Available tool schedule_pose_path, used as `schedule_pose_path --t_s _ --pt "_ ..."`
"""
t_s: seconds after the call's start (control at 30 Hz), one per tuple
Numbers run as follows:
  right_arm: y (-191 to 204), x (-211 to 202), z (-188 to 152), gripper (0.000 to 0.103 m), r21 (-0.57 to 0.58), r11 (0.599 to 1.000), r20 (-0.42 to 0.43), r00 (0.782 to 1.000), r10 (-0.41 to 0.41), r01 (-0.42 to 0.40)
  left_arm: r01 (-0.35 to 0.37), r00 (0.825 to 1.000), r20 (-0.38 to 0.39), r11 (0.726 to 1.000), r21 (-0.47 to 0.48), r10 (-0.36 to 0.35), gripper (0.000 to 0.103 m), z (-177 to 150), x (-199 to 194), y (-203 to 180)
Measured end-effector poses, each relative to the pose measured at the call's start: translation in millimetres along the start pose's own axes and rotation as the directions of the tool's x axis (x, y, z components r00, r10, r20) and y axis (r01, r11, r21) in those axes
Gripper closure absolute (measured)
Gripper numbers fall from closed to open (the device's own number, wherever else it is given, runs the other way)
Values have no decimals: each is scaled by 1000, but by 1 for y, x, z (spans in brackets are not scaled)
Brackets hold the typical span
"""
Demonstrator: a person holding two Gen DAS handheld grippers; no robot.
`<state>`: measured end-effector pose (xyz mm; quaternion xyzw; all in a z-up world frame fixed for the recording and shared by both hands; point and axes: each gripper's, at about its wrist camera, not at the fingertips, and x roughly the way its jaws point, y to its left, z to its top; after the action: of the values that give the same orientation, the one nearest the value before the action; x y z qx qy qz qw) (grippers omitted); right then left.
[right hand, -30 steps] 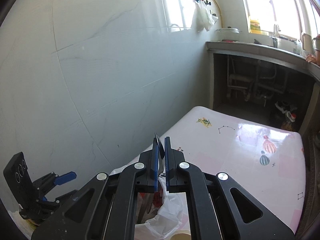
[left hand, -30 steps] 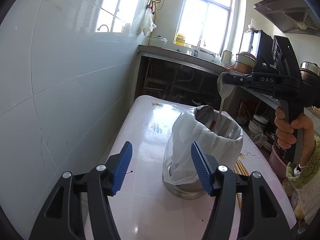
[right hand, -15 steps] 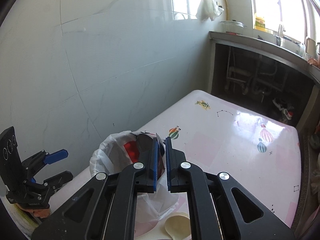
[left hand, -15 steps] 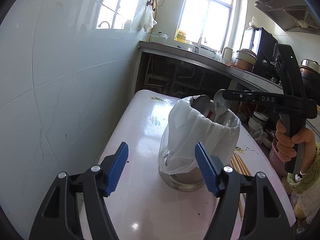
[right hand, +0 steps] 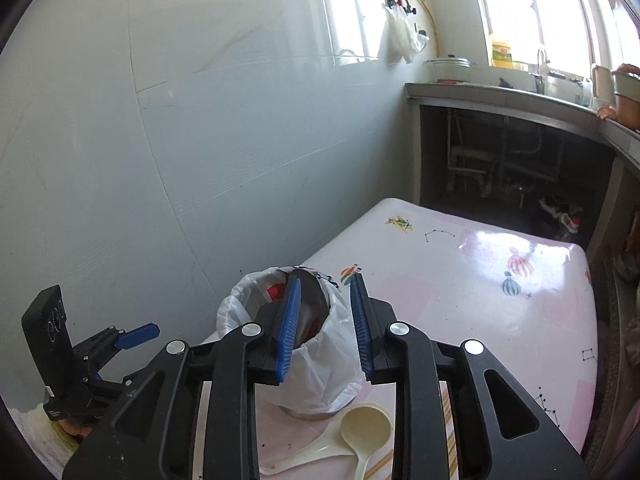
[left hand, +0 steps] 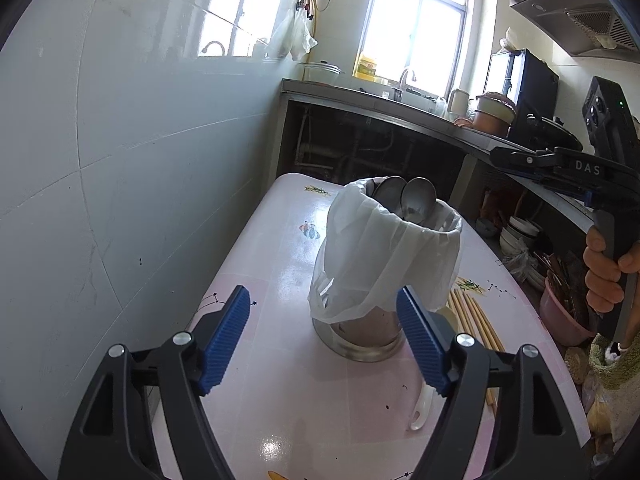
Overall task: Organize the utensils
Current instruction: 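Lower the small steel spoon into the holder and open the right gripper, then move both grippers down to the white plastic utensils on the table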
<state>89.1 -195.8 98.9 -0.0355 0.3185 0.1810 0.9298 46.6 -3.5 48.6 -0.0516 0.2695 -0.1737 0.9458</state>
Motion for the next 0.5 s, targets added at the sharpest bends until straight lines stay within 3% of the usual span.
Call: schedule_pose_path --t_s 0.13,0.3,0.5 --pt "-15 -27 -17 57 62 998 15 1000 -25 24 27 999 -36 999 30 -26 26 -6 1 -10" --pt "-29 -51 -55 37 124 990 -18 998 -68 70 74 988 -140 993 96 -60 24 -31 16 -34" --pt "-30 -62 -108 31 195 973 -92 990 -108 124 118 972 -224 972 202 -71 24 -57 27 -65"
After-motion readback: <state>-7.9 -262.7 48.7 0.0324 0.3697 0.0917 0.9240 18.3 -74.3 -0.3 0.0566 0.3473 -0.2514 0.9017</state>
